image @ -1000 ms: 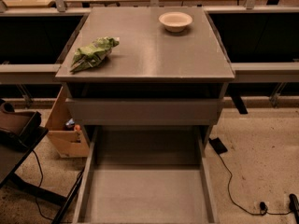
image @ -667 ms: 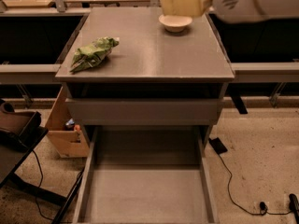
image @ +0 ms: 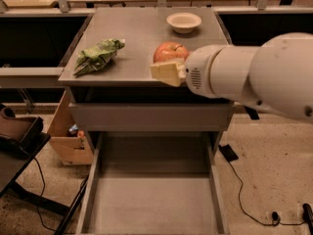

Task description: Place apple into middle drawer

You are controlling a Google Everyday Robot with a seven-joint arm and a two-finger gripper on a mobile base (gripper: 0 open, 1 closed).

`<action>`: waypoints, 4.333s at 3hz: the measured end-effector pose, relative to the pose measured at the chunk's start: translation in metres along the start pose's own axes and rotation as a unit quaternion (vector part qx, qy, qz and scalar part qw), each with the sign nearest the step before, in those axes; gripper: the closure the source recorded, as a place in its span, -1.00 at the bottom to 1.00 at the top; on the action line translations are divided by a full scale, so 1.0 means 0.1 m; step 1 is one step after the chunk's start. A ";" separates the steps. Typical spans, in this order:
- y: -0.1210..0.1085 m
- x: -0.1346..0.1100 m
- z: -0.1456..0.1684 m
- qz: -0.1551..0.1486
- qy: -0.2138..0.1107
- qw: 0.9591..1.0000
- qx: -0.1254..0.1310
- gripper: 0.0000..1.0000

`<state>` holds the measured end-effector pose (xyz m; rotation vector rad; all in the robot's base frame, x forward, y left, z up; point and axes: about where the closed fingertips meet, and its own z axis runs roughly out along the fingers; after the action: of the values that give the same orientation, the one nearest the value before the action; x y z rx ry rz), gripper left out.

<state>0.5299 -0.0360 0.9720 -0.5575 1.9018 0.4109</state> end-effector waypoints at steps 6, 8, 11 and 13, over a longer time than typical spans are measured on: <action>0.04 3.01 1.24 0.026 0.104 0.991 -0.080 1.00; -0.02 3.70 1.50 0.030 0.129 0.986 -0.099 1.00; 0.25 4.44 2.42 -0.029 0.092 0.987 -0.131 1.00; 0.39 4.77 2.80 -0.089 0.078 0.984 -0.134 1.00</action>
Offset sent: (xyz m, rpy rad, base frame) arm -0.0273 -0.0041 -0.1846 0.0780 0.0901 0.1412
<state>0.5660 0.0521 0.4255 -0.9560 1.9383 0.5221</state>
